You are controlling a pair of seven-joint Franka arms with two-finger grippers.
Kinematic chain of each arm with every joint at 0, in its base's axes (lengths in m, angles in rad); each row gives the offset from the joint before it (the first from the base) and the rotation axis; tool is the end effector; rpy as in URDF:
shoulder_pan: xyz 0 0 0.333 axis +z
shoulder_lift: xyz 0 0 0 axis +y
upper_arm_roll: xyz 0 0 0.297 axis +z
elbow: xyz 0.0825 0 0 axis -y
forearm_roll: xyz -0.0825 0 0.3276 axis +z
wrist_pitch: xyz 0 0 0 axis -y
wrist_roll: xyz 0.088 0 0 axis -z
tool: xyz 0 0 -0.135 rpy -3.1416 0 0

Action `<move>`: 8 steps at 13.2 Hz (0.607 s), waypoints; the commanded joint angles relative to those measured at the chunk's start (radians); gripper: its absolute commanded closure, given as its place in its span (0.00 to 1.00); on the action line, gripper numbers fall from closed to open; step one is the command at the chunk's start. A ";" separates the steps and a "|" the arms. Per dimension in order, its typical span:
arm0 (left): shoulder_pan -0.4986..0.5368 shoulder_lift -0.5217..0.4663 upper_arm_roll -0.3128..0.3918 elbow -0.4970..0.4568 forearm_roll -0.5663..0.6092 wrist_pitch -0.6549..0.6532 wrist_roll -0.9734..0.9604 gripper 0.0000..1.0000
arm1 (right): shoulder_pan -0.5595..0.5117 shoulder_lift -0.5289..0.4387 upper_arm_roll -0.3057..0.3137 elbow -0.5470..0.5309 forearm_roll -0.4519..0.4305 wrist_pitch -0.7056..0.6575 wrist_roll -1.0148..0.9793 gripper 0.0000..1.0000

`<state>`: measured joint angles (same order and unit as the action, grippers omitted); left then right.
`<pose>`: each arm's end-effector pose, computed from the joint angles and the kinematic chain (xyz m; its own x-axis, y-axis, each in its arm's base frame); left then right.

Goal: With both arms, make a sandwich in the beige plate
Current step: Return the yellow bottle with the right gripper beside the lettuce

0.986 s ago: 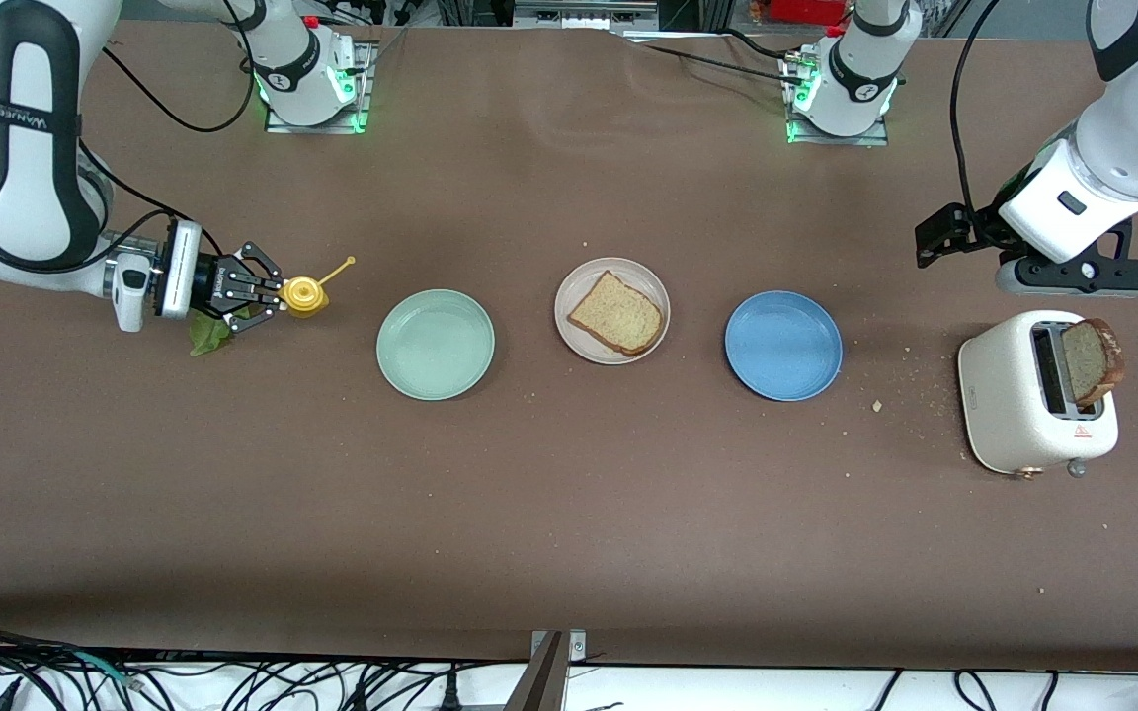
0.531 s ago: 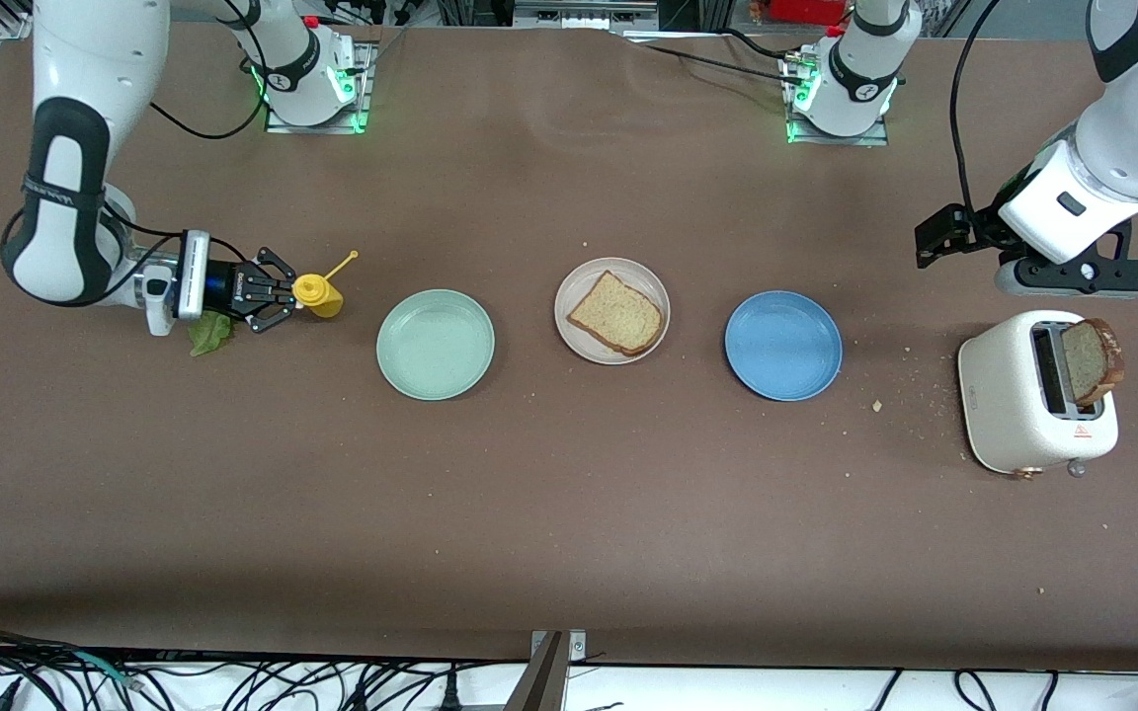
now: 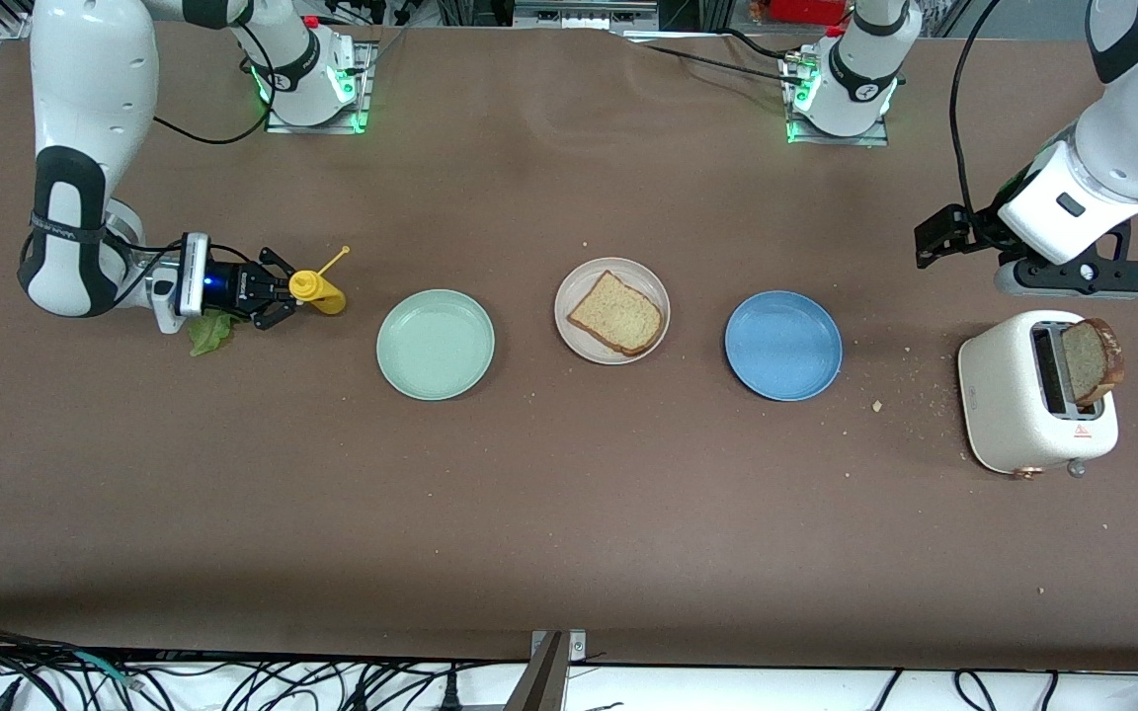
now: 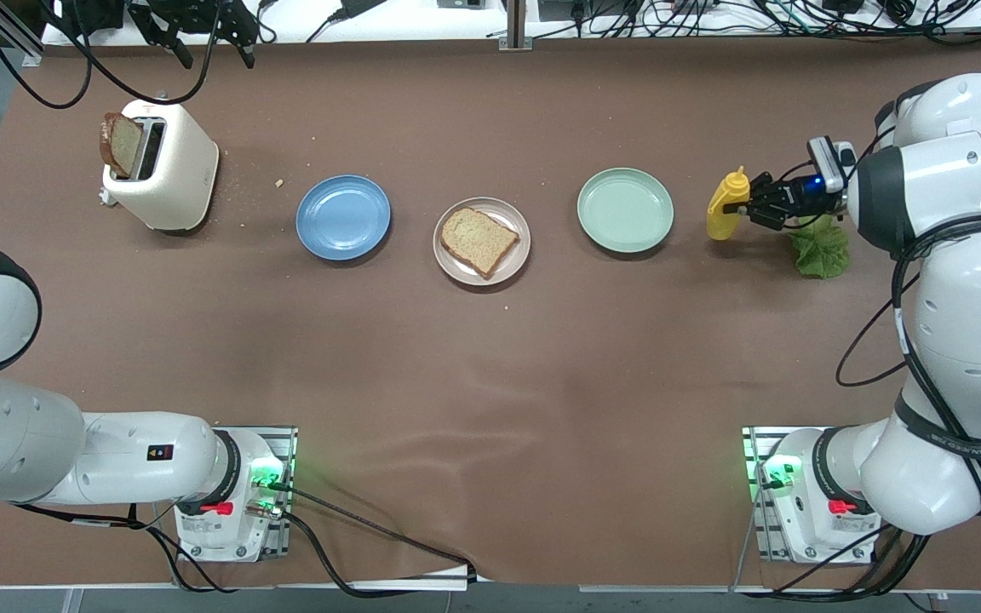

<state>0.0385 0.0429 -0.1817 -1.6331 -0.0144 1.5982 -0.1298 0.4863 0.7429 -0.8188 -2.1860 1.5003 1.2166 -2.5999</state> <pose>0.5015 -0.0726 0.5328 0.9968 -0.0130 -0.0792 -0.0121 -0.9999 0.0119 0.4421 0.0075 0.1686 0.2250 0.2049 0.9526 0.9742 -0.0283 -0.2240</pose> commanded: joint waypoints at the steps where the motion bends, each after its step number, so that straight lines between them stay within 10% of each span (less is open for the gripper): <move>1: -0.005 0.008 0.001 0.025 0.008 -0.017 -0.008 0.00 | -0.046 0.062 0.027 0.052 0.006 -0.060 -0.034 1.00; 6: -0.006 0.008 0.001 0.024 0.008 -0.017 -0.008 0.00 | -0.114 0.087 0.108 0.060 0.012 -0.058 -0.046 1.00; 8: -0.008 0.008 -0.001 0.024 0.008 -0.017 -0.010 0.00 | -0.118 0.090 0.109 0.069 0.014 -0.058 -0.048 0.76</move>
<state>0.0384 0.0429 -0.1818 -1.6330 -0.0144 1.5982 -0.1298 0.3923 0.8201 -0.7198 -2.1460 1.5012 1.1906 -2.6416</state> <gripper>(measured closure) 0.000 0.930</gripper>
